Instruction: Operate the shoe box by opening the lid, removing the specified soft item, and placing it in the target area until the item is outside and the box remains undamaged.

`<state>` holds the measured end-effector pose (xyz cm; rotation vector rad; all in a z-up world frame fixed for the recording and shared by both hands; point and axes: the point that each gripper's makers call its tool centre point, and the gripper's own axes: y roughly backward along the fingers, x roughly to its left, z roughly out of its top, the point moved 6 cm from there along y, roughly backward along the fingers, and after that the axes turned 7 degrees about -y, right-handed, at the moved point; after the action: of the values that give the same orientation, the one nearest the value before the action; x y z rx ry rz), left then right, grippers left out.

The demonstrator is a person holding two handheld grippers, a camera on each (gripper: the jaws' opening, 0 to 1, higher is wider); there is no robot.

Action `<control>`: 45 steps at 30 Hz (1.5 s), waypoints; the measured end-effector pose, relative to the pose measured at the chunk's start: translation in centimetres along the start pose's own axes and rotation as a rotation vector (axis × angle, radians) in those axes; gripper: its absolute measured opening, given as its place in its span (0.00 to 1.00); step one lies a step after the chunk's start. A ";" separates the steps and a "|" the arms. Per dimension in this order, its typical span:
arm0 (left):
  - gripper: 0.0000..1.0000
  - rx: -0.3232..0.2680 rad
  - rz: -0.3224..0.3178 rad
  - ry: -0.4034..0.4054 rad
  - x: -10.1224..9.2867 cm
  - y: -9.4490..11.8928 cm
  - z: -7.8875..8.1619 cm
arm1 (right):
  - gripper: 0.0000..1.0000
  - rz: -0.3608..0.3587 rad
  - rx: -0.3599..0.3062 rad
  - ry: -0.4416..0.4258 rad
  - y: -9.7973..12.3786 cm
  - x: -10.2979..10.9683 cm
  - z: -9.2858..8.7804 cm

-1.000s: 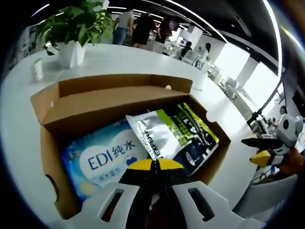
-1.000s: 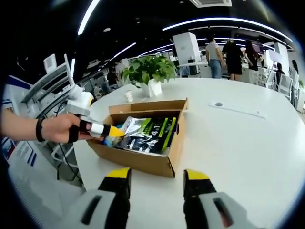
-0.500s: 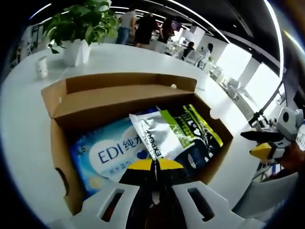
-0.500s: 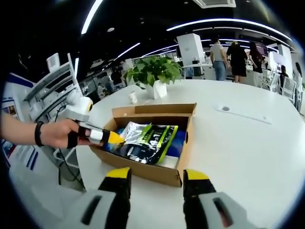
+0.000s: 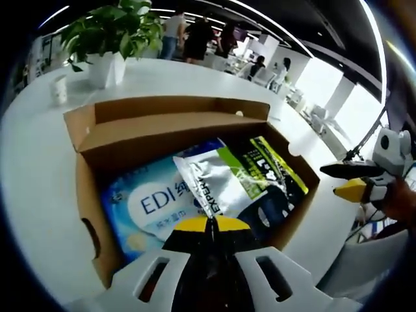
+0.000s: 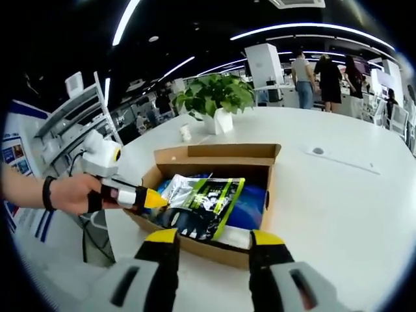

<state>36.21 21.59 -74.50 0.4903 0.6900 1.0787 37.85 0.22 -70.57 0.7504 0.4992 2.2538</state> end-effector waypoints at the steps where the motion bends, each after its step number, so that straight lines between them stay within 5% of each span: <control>1: 0.00 0.000 0.000 0.000 0.0 0.0 0.0 | 0.40 0.003 0.000 -0.001 -0.2 0.1 0.1; 23: 0.00 0.016 -0.003 -0.021 0.4 0.0 -0.4 | 0.37 0.027 0.088 -0.047 -5.0 0.3 0.1; 27: 0.00 0.020 -0.005 -0.022 0.4 -0.1 -0.4 | 0.25 0.032 0.108 -0.058 -5.5 0.3 0.0; 32: 0.00 0.027 -0.005 -0.031 0.5 -0.3 -0.4 | 0.22 0.012 0.142 -0.064 -6.1 0.1 -0.7; 37: 0.00 0.020 -0.002 -0.031 0.3 -0.1 -0.3 | 0.03 0.012 0.127 -0.077 -5.7 0.4 -0.6; 45: 0.00 -0.009 -0.007 -0.043 -0.3 0.5 0.6 | 0.00 0.001 0.093 -0.099 -5.0 0.2 0.1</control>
<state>36.24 21.47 -73.68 0.5013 0.6479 1.0609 40.29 3.76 -73.07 0.9040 0.5591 2.1942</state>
